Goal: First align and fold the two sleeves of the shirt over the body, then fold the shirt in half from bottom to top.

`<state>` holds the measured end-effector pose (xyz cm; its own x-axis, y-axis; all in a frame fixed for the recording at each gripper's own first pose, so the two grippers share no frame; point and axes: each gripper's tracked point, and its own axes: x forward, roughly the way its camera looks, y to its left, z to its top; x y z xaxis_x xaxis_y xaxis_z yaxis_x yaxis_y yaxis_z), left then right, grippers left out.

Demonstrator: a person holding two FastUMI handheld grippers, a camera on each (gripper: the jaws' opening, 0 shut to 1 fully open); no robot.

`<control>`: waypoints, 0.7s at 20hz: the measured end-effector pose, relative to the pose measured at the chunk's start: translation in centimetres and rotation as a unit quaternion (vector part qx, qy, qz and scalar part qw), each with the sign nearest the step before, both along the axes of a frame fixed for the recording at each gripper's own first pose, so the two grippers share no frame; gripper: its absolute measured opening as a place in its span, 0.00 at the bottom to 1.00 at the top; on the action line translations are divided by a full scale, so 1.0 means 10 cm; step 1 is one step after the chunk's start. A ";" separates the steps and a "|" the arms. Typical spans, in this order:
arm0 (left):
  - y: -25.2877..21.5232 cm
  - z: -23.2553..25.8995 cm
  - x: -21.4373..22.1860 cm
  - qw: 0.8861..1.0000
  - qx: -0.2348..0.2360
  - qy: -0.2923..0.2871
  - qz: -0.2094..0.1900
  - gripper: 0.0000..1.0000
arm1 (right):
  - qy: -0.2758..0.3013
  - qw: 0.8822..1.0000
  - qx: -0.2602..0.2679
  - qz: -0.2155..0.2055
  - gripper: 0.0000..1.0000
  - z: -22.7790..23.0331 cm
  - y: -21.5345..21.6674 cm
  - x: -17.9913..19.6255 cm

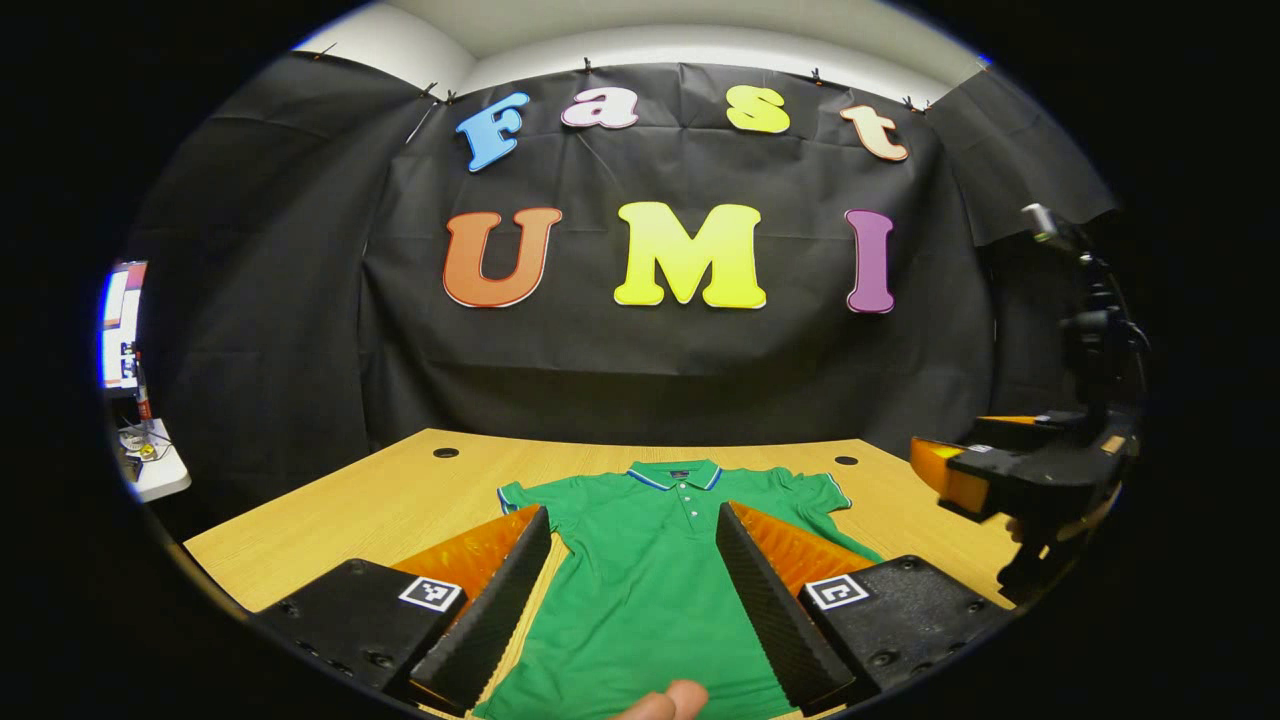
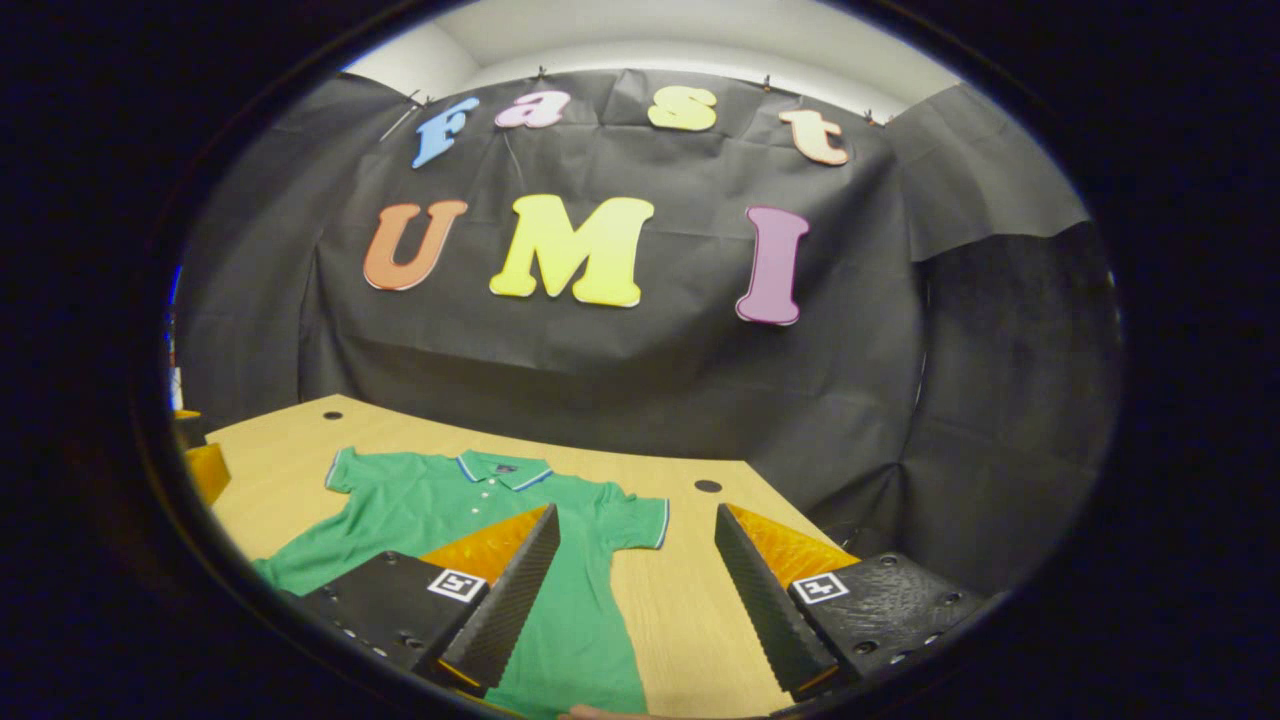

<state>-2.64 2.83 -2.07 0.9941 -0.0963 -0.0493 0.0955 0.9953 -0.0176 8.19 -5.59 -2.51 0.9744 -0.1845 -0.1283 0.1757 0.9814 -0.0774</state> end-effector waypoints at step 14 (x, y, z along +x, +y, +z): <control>0.16 -0.37 0.23 0.999 0.018 0.040 0.023 1.00 | 0.213 0.972 0.085 -0.046 0.94 -1.32 -0.81 2.17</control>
